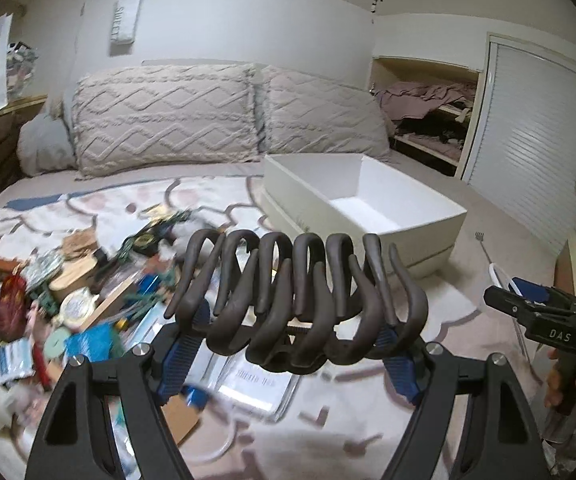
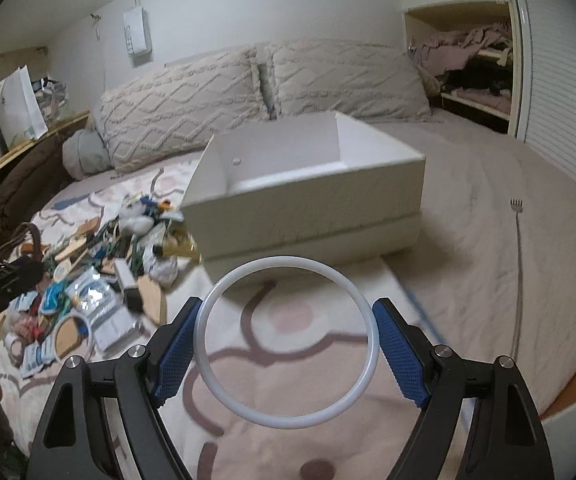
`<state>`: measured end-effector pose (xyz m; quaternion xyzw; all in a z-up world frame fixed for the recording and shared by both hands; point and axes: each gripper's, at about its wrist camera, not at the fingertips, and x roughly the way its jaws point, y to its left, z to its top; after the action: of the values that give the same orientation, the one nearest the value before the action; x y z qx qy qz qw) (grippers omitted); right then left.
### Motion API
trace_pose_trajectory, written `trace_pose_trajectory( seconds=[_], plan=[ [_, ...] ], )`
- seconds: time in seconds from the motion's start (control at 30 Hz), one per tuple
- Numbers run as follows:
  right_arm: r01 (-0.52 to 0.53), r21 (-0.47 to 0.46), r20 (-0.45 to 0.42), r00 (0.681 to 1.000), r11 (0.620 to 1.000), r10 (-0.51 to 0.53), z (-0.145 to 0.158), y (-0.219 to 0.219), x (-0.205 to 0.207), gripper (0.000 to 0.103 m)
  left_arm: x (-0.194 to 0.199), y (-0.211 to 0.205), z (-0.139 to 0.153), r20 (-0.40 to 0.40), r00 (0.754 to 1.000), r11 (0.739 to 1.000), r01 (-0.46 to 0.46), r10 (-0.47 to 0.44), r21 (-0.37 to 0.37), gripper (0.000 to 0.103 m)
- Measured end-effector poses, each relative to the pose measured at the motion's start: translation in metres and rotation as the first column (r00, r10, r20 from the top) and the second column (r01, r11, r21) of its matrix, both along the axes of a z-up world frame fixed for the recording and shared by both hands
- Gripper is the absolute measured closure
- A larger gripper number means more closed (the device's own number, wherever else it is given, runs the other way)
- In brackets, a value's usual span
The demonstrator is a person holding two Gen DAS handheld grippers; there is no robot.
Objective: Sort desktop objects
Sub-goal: 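Hold the ring and the claw above the open white box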
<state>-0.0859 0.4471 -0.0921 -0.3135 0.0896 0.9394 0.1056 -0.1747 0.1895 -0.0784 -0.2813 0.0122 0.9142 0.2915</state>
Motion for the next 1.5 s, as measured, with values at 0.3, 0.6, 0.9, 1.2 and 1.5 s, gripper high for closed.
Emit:
trace_pose_trajectory(
  seconds=[0.3,0.6,0.9,1.2,1.5],
  plan=[
    [-0.016,0.023,-0.087,0.996,1.000,0.018,0.036,0.026,-0.031,0.018,-0.036,0.043,0.023,-0.017,0.999,0.999,0.030,-0.030,0.033,0.023],
    [0.001,0.019,-0.136,0.991,1.000,0.001,0.058,0.060,-0.080,0.018,-0.068,0.101,0.040,-0.026,0.996,0.994,0.087,-0.086,0.065,0.023],
    [0.027,-0.017,-0.083,0.996,0.999,-0.028,0.042,0.086,-0.128,0.018,-0.089,0.153,0.035,-0.003,0.992,0.989,0.127,-0.127,0.075,0.023],
    [0.035,-0.092,0.019,0.999,0.995,-0.034,0.023,0.108,-0.165,0.019,-0.118,0.189,0.006,0.109,0.988,0.993,0.106,-0.110,0.042,0.023],
    [0.023,-0.116,0.117,0.993,0.993,-0.009,0.012,0.121,-0.195,0.019,-0.138,0.203,-0.007,0.152,0.984,0.996,0.090,-0.090,0.004,0.023]
  ],
)
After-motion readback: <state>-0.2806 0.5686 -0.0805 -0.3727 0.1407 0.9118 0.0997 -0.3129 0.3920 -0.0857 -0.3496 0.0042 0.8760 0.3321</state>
